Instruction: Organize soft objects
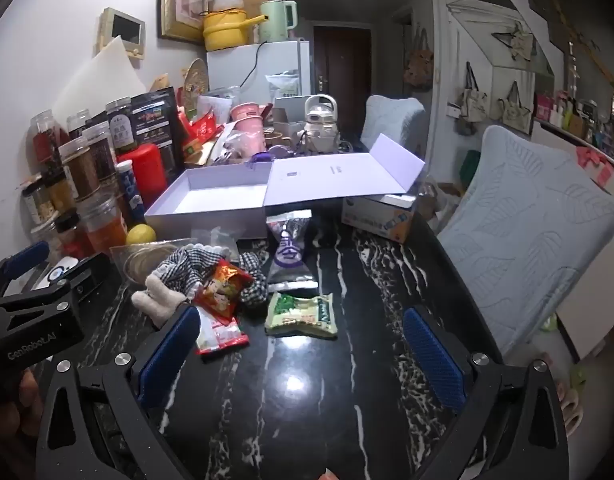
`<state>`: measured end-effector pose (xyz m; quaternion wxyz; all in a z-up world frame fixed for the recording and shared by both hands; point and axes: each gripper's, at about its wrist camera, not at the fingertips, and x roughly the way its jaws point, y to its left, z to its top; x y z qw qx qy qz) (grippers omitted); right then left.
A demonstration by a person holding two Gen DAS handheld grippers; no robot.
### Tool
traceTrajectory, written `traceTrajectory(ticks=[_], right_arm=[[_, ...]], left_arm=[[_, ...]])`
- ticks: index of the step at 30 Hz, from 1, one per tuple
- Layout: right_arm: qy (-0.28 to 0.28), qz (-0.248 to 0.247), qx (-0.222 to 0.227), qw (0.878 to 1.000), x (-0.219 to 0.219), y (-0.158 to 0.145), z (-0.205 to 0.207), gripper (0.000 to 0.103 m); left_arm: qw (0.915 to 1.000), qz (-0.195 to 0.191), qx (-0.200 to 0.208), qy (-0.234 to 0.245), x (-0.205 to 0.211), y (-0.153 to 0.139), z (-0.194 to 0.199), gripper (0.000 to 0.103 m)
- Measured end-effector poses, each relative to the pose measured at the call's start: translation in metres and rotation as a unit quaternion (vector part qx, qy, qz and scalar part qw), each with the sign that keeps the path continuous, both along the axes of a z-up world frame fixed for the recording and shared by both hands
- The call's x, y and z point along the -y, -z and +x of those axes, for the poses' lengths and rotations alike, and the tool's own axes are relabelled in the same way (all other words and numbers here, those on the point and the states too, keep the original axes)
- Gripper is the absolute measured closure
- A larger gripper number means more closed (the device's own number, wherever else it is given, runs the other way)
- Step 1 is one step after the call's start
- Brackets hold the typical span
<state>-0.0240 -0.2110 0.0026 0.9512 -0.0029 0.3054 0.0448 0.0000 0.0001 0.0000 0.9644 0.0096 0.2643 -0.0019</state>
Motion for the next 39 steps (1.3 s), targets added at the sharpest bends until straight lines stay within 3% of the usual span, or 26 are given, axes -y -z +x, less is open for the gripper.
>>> traceTrajectory(ticks=[39], right_arm=[[-0.003,0.001,0.019,1.000,-0.002,-0.010,-0.009,0.000]], left_arm=[[0.9999,-0.006,0.010,0.009,-0.003,-0.009,-0.010,0.000]])
